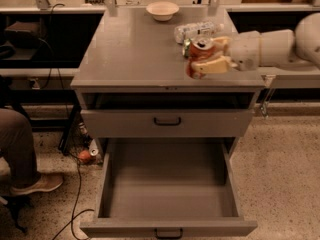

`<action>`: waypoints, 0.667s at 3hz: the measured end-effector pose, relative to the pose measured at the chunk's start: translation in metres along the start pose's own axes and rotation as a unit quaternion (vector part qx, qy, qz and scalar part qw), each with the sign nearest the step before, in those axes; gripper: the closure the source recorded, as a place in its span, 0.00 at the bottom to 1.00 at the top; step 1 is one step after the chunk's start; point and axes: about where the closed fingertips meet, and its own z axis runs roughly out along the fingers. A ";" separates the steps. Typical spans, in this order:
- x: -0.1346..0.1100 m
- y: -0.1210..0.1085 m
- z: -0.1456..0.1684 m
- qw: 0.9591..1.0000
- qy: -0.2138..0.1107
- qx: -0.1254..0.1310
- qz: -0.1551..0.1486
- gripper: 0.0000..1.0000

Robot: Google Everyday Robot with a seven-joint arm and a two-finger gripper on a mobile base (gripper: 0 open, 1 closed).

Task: Pick coke can from middle drawer and place on counter

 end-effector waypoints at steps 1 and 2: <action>-0.009 -0.015 0.027 1.000 0.008 -0.025 0.016 1.00; -0.012 -0.023 0.052 0.998 0.022 -0.036 0.038 1.00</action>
Offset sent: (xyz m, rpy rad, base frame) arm 0.0569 0.0635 0.0007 -0.0441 0.1690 0.0164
